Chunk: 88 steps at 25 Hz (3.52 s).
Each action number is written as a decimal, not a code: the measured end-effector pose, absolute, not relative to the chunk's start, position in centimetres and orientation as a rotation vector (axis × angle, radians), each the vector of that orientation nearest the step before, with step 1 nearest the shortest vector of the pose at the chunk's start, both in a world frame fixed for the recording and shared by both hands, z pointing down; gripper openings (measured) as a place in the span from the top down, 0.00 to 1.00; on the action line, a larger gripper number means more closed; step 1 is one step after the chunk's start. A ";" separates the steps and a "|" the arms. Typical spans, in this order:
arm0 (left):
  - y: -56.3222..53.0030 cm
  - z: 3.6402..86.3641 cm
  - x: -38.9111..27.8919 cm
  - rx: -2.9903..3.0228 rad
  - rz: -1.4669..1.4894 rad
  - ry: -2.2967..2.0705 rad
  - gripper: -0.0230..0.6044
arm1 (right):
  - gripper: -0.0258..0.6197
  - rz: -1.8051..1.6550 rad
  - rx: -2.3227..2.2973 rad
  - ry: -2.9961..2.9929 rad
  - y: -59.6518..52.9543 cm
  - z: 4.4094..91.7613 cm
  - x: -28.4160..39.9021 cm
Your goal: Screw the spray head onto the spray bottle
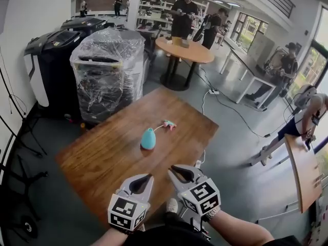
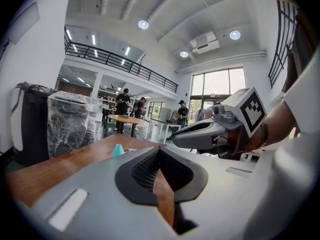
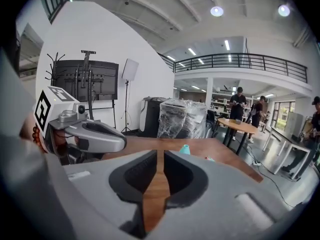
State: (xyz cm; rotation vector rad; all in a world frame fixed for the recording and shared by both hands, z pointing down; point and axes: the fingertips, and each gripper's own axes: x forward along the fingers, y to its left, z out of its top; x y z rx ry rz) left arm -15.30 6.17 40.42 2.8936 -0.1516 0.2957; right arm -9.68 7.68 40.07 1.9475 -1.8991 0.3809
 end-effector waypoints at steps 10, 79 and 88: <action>3.3 43.4 -7.9 2.827 0.380 -0.408 0.92 | 0.90 0.506 1.811 -2.020 4.7 45.5 1.3; -9.9 60.7 19.7 2.413 0.744 -0.792 0.89 | 0.89 0.293 0.840 -2.398 -7.3 51.8 23.7; -8.8 53.2 20.0 2.421 0.470 -0.548 0.89 | 0.70 -0.088 0.677 -2.406 -6.8 48.6 24.1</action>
